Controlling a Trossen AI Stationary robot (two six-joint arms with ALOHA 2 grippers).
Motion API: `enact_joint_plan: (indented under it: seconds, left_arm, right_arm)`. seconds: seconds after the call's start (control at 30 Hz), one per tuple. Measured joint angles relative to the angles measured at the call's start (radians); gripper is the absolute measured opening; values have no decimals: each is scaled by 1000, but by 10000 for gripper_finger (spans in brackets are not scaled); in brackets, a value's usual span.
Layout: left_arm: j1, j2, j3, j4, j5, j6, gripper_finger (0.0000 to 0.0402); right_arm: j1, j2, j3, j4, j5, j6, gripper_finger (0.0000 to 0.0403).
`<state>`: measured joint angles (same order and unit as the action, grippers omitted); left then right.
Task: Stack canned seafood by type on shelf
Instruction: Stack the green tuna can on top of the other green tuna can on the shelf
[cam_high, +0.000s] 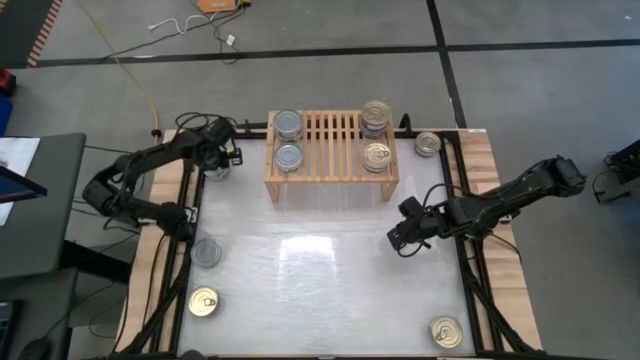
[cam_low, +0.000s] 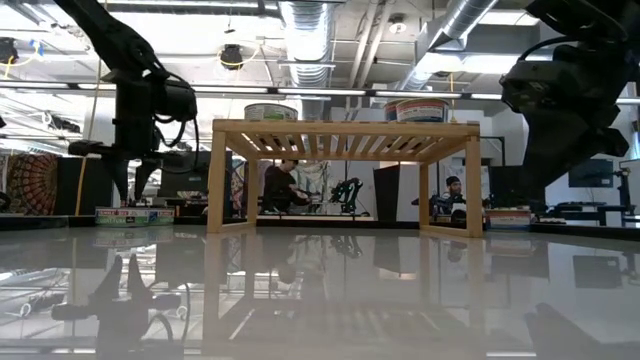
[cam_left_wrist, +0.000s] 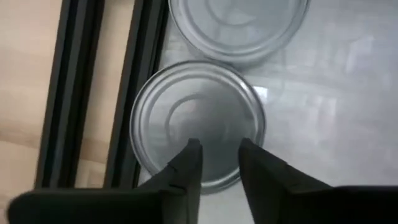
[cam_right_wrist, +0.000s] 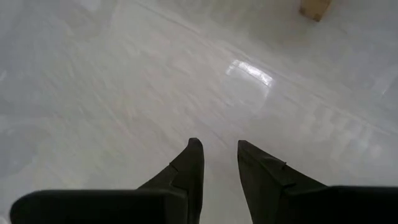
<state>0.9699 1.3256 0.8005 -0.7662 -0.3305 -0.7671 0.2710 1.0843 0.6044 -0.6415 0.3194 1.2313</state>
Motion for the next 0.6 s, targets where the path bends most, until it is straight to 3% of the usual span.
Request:
enact_joint_plan:
  seconds: [0.33,0.6]
  left_arm:
    - [-9,117,5,22,-10,-60,7]
    - [-151,150,5,-53,-34,-122,2]
  right_arm:
    - [0,0,0,15,0,2,123]
    - [2,0,0,37,0,2,123]
